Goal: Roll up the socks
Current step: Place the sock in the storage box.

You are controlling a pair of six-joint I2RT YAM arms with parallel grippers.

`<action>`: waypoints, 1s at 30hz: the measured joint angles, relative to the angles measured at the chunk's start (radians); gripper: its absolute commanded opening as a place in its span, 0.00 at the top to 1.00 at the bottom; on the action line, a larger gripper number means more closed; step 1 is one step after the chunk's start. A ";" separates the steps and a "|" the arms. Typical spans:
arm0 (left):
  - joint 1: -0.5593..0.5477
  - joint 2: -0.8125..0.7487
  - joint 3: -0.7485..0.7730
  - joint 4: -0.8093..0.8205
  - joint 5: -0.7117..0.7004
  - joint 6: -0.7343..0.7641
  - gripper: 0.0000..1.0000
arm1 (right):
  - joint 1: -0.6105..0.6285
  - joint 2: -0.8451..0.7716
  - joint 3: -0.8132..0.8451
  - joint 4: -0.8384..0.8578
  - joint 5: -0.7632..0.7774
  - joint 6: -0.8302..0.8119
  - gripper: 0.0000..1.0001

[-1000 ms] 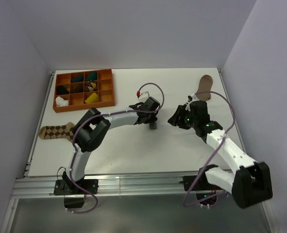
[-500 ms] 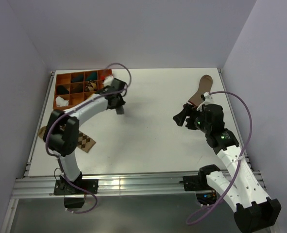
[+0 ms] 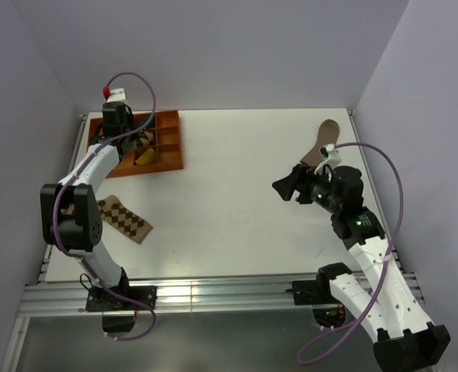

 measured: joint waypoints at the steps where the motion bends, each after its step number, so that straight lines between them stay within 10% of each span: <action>1: 0.014 0.000 -0.014 0.041 0.019 0.045 1.00 | 0.000 -0.002 0.000 0.005 0.000 -0.003 0.14; 18: 0.229 0.077 -0.153 0.253 0.556 0.431 1.00 | 0.000 0.093 0.001 0.017 0.010 -0.050 0.15; 30: 0.236 0.135 -0.166 0.282 0.652 0.461 1.00 | 0.000 0.138 0.003 0.024 0.013 -0.061 0.16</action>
